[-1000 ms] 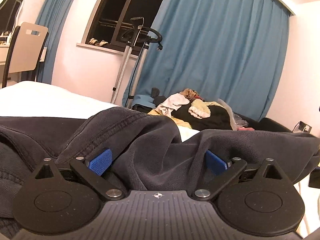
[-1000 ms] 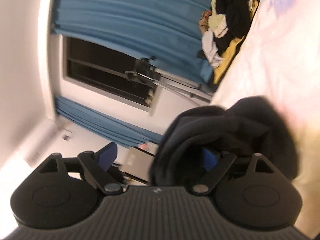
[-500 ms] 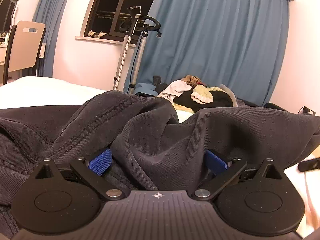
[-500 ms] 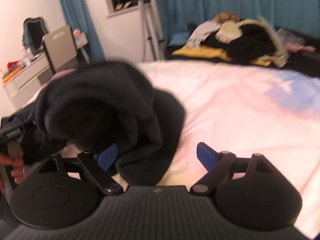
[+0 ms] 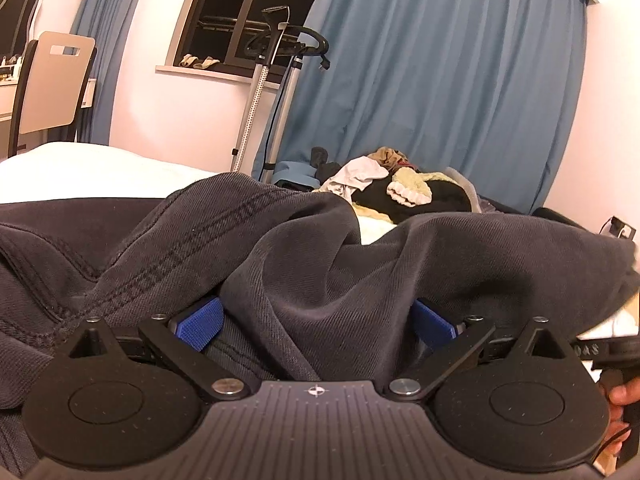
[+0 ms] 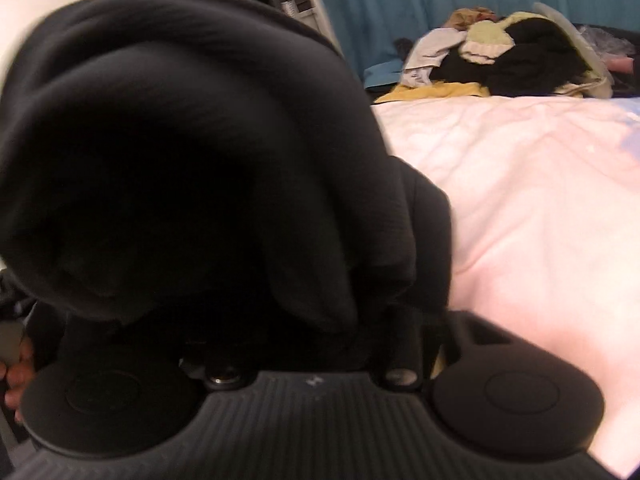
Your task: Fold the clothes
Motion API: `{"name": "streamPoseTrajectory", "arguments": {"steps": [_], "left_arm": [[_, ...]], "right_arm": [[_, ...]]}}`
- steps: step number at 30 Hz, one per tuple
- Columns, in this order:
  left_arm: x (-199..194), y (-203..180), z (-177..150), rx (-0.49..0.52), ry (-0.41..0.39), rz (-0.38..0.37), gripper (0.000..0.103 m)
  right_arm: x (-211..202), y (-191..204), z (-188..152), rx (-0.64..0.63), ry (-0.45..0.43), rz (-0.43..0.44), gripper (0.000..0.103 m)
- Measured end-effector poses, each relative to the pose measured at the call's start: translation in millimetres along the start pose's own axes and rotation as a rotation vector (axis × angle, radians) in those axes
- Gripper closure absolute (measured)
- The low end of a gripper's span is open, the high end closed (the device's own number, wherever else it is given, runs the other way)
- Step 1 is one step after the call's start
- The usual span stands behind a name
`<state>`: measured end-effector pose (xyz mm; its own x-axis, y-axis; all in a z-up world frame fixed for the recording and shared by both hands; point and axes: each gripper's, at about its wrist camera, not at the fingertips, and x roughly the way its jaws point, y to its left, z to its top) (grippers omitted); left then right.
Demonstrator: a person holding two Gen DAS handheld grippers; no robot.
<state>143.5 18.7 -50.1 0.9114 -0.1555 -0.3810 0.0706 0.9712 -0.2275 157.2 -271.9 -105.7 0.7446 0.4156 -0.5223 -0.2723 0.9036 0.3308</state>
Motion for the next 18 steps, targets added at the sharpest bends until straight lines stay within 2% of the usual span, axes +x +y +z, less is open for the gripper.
{"name": "streamPoseTrajectory", "arguments": {"steps": [1,3,6,8,11,12,14,15,17,18], "left_arm": [[-0.4,-0.4,-0.2,0.005,0.000,0.001,0.002],[-1.5,-0.6,-0.5,0.012,-0.002,0.005,0.002],[-2.5,1.1,-0.8,0.006,-0.002,0.008,0.002],[-2.4,1.2,-1.2,0.000,-0.002,0.009,0.002],[-5.9,3.1,-1.2,-0.021,-0.015,0.006,0.002],[-6.3,2.6,-1.3,-0.028,-0.016,0.005,0.002],[-7.9,2.2,-0.6,-0.040,-0.019,-0.001,0.002],[-8.2,1.7,-0.5,-0.040,-0.020,-0.001,0.002],[-8.2,0.7,-0.5,-0.042,-0.020,-0.002,0.002],[-7.7,0.8,-0.2,-0.045,-0.015,-0.005,0.002]], "right_arm": [[-2.3,-1.4,2.2,0.034,-0.005,-0.020,0.085],[-8.9,-5.1,9.1,0.093,-0.019,-0.075,0.090],[-35.8,-8.7,23.1,0.117,-0.083,-0.179,0.092],[-57.3,-5.4,32.4,0.048,-0.147,-0.282,0.094],[-93.9,24.7,39.3,-0.322,-0.305,-0.568,0.094],[-105.8,37.1,35.6,-0.480,-0.377,-0.659,0.094],[-112.9,49.3,22.4,-0.725,-0.464,-0.820,0.093],[-110.7,48.9,14.6,-0.841,-0.481,-0.894,0.092],[-98.2,38.9,-0.4,-1.006,-0.443,-0.977,0.092],[-88.6,29.1,-8.5,-1.039,-0.354,-0.982,0.092]]}}
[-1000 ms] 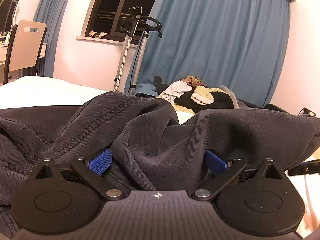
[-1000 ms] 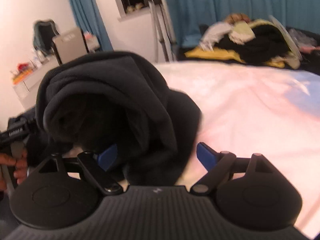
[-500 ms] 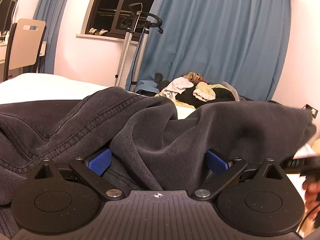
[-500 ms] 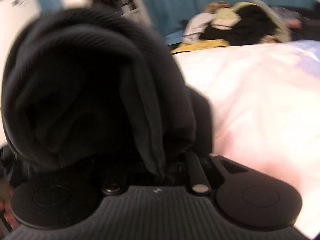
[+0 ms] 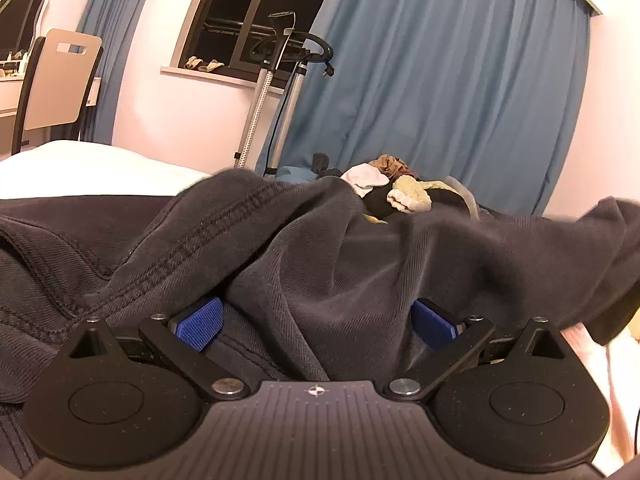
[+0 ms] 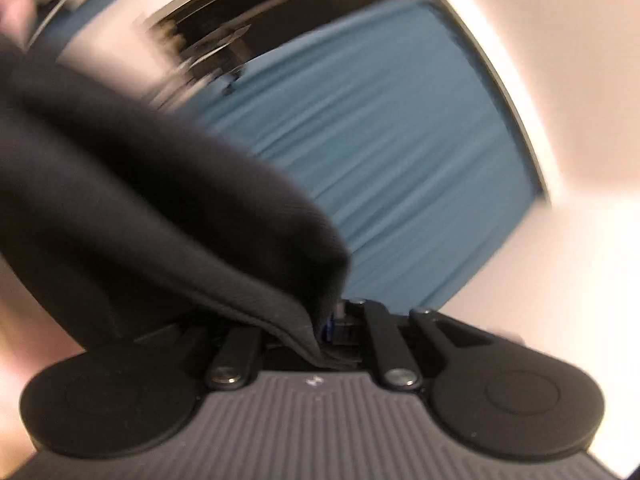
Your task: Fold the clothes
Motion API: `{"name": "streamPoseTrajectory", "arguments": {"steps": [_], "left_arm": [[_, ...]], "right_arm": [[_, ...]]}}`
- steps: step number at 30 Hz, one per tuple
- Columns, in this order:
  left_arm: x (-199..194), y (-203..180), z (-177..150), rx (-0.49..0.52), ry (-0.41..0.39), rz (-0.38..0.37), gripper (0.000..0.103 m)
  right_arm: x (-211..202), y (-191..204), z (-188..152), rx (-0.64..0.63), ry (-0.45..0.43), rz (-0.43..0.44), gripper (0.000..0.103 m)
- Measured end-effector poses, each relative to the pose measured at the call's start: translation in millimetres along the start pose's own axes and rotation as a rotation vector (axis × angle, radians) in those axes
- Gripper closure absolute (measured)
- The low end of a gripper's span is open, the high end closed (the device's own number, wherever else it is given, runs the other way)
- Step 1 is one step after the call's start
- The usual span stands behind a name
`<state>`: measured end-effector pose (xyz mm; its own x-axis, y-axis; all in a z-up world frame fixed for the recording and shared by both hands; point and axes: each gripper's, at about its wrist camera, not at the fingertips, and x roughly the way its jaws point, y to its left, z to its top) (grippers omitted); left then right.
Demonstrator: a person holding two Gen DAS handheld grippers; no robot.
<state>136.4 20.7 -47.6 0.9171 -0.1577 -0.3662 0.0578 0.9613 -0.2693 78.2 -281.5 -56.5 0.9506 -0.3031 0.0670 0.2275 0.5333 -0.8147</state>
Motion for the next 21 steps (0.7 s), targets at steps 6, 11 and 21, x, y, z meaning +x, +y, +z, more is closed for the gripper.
{"name": "streamPoseTrajectory", "arguments": {"steps": [6,11,21], "left_arm": [[1.1,0.5,1.2,-0.016,0.019,-0.016,0.002],[3.8,6.3,3.1,-0.059,0.028,-0.025,0.002],[1.7,6.8,6.4,-0.041,0.046,-0.045,0.002]], "right_arm": [[37.9,34.8,-65.7,0.094,0.542,0.495,0.091],[37.7,10.6,-56.7,0.284,0.617,0.511,0.089],[26.4,-1.8,-30.9,0.694,0.627,0.476,0.046]]}}
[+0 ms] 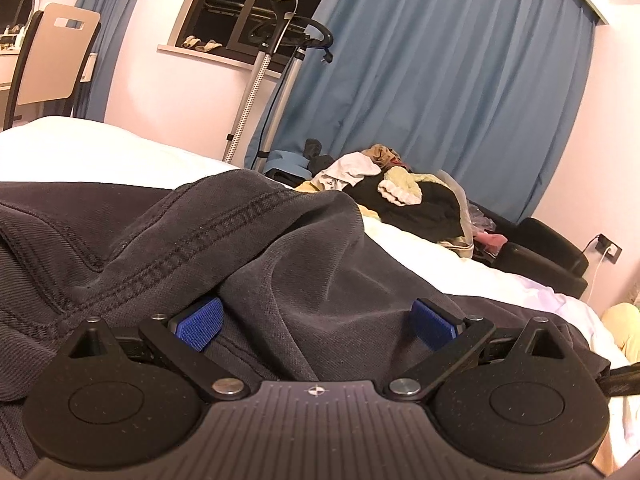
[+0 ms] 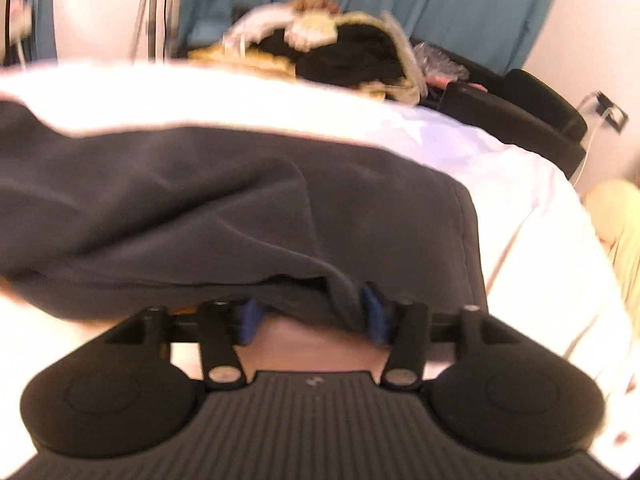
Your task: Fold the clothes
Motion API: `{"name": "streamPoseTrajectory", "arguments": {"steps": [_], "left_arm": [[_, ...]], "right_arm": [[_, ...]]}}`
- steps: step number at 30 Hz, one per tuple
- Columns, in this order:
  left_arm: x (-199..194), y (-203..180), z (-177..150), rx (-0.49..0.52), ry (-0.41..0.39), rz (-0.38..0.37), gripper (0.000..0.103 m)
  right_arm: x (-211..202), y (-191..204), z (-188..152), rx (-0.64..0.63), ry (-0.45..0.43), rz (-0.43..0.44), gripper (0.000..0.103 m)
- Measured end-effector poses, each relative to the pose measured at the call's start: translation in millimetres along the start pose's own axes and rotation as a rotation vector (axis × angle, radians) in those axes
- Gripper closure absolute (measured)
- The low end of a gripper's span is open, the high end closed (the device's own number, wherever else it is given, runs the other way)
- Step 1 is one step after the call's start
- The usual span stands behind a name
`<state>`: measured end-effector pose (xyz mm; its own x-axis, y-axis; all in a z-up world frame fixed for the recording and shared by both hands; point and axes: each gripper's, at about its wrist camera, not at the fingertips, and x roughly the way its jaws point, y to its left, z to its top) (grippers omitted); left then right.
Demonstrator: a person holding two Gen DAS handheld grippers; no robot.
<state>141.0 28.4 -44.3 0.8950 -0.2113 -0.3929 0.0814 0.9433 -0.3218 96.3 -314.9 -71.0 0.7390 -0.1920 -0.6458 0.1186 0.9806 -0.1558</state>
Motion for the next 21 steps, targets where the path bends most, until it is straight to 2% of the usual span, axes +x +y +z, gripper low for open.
{"name": "streamPoseTrajectory", "arguments": {"steps": [2,4,6,9,12,15,18,21], "left_arm": [[-2.0,-1.3,-0.4,0.006,0.004,-0.009,0.002],[-5.7,-3.4,0.0,0.007,0.008,-0.024,0.002],[-12.0,-6.6,1.3,0.003,0.011,-0.047,0.002],[-29.7,-12.0,4.0,-0.008,0.007,-0.084,0.002],[-62.3,-11.5,10.6,-0.028,-0.027,-0.103,0.002],[-105.7,6.3,22.6,-0.098,-0.106,-0.099,0.002],[-138.0,44.1,37.9,-0.229,-0.147,-0.030,0.002],[-156.7,97.8,54.2,-0.337,-0.142,0.112,0.002]], "right_arm": [[-17.8,4.6,-5.0,0.072,-0.059,0.012,0.045],[-32.3,6.0,-6.3,0.183,-0.143,0.076,0.032],[-46.9,5.8,-7.8,0.283,-0.224,0.124,0.026],[-62.6,16.9,-6.1,0.328,-0.313,0.221,0.019],[-53.5,29.4,-0.6,0.290,-0.289,0.307,0.019],[-44.2,37.8,-3.2,0.325,-0.215,0.390,0.019],[-44.8,35.8,-4.4,0.386,-0.171,0.454,0.019],[-44.8,32.4,-2.2,0.425,-0.161,0.471,0.019]]}}
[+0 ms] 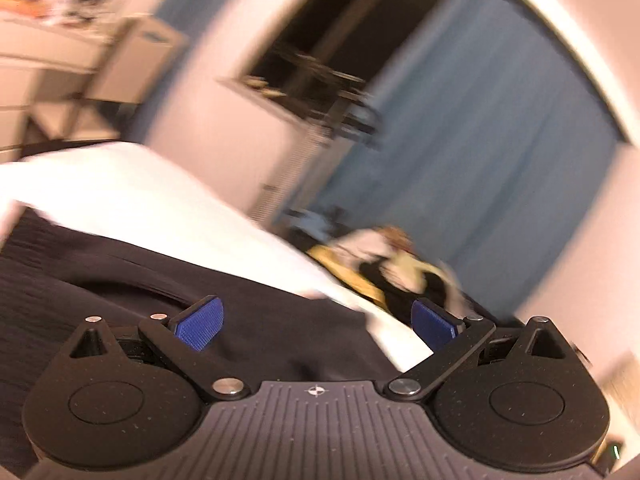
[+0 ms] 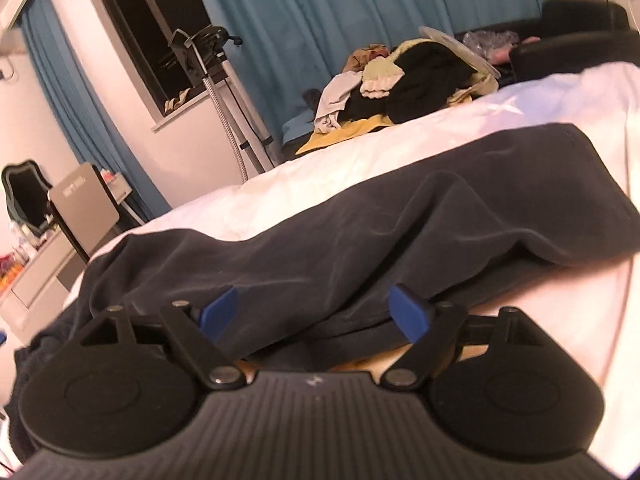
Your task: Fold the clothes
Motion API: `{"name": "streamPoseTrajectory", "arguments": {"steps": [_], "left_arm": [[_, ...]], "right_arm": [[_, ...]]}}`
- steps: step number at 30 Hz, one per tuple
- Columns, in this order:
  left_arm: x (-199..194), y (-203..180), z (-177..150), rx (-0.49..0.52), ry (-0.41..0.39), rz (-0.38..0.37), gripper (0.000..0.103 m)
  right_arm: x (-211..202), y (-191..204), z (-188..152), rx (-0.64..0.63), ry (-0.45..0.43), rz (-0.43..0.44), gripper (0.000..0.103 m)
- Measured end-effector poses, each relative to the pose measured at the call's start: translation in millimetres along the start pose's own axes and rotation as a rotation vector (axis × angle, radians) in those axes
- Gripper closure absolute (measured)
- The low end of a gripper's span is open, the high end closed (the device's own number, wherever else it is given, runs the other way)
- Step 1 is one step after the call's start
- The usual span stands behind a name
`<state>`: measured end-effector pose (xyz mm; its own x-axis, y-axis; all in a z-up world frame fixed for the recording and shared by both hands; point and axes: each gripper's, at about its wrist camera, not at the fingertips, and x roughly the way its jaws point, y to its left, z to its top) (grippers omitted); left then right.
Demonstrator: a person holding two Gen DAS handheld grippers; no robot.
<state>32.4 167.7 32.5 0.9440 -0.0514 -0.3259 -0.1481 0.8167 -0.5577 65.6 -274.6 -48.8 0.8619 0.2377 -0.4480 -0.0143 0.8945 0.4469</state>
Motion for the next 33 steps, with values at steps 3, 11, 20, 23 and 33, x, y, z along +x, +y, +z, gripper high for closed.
{"name": "streamPoseTrajectory", "arguments": {"steps": [3,11,20,23,33], "left_arm": [[7.8,59.2,31.1,-0.091,0.055,0.149,0.002],[36.5,157.0,45.2,-0.410,0.132,0.163,0.025],[79.5,152.9,48.4,-0.303,0.163,0.193,0.091],[50.9,132.7,65.1,-0.224,0.133,0.118,0.092],[-114.0,34.6,53.6,0.073,0.225,-0.218,0.094]], "right_arm": [[-0.9,-1.5,-0.4,0.040,0.008,0.008,0.019],[12.8,-2.1,-3.0,0.001,0.034,0.024,0.019],[22.8,0.0,-9.3,-0.051,0.071,0.012,0.019],[24.8,-2.4,-9.9,-0.069,0.070,-0.008,0.019],[10.0,-7.1,-12.1,-0.115,0.059,-0.020,0.019]]}}
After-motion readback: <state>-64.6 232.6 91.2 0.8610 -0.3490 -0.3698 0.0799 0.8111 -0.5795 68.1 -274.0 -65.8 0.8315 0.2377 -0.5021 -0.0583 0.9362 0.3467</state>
